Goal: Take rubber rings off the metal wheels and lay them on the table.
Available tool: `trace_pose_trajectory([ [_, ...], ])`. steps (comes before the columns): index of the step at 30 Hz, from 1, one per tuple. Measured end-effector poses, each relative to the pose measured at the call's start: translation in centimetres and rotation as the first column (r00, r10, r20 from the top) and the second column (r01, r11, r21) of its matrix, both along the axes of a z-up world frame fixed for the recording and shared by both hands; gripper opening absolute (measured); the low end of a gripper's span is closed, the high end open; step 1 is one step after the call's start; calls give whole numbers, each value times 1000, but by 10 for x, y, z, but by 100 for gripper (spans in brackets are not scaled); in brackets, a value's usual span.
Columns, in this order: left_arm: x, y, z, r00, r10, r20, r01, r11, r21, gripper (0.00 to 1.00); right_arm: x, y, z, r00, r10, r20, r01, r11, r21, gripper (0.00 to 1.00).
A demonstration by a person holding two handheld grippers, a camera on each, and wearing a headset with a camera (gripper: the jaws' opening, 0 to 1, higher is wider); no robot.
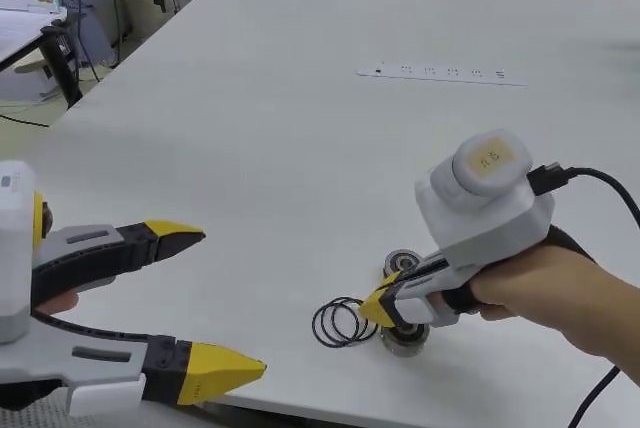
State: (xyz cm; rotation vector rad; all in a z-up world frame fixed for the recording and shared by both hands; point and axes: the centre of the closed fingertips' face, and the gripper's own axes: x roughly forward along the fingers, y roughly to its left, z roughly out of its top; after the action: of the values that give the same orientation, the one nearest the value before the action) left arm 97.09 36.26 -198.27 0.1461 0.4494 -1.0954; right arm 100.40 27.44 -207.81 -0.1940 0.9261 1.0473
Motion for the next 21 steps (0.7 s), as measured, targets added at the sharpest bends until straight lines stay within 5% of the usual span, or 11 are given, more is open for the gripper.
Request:
trace_pose_trajectory([
  [21,-1,-1,-1,1000,-8,-15,8,1000,-2,80,1,-2,0,1000,1,5,-1,1000,-11,0],
])
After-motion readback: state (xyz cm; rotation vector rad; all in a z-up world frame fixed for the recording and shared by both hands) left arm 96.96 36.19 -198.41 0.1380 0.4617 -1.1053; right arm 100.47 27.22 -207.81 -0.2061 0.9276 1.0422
